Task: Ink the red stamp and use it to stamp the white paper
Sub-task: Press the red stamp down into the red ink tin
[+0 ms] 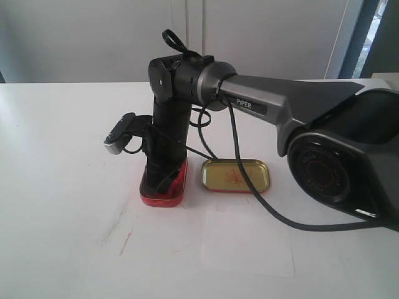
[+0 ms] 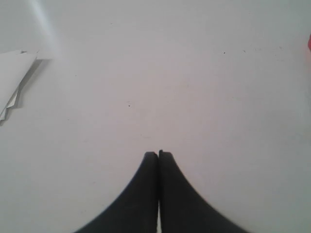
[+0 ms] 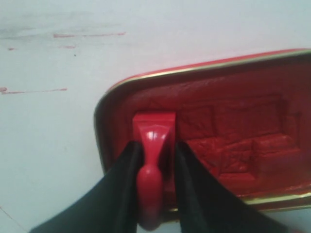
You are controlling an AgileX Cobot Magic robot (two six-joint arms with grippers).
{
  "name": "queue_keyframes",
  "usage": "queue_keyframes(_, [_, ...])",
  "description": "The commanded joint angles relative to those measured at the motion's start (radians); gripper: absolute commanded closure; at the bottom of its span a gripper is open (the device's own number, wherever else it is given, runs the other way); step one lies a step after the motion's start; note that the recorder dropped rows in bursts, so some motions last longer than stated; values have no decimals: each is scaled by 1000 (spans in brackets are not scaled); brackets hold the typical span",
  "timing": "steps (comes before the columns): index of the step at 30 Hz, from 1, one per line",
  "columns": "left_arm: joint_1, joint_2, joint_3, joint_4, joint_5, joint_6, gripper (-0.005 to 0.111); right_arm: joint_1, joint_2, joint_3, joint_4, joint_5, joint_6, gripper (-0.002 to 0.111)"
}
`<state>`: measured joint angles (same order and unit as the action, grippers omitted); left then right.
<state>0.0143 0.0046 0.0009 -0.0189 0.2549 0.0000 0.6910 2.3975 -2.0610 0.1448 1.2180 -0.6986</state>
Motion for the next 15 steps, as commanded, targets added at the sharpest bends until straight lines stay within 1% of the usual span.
queue_keyframes(1, [-4,-5,-1,-3,-1,0,107,0,-6,16,-24,3,15,108])
queue_keyframes(15, [-4,-5,-1,-3,-1,0,107,-3,-47,16,-47,-5,32,108])
